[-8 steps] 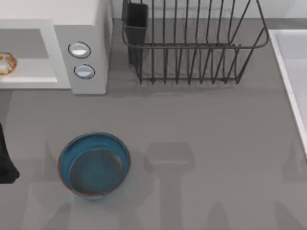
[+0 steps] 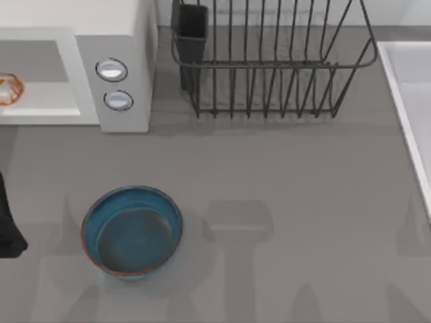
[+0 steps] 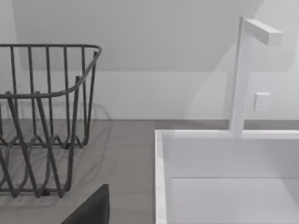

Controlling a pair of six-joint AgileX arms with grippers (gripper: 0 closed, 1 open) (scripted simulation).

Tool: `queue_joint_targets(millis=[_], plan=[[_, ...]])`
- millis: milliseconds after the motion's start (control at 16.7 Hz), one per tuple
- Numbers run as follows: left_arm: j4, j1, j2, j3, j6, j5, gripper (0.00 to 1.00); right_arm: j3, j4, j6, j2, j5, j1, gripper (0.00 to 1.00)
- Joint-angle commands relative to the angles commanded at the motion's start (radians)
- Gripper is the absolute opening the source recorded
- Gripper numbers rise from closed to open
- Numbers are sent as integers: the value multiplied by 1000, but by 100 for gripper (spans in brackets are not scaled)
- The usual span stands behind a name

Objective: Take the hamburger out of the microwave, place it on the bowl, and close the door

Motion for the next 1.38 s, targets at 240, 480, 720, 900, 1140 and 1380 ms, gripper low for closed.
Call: queue_joint_targets(millis=[240,480,720,900,1140,1380], plan=[[0,0,0,0,0,0,100,0,0,0,0,0,0,100],[0,0,0,0,0,0,100,0,0,0,0,0,0,100],[0,0,0,0,0,0,100,0,0,0,0,0,0,100],[0,0,0,0,0,0,100,0,0,0,0,0,0,100],[34,6,61,31,3,7,100,0,0,0,0,0,0,100],[150,28,288,138,12,32,100,0,0,0,0,0,0,100]])
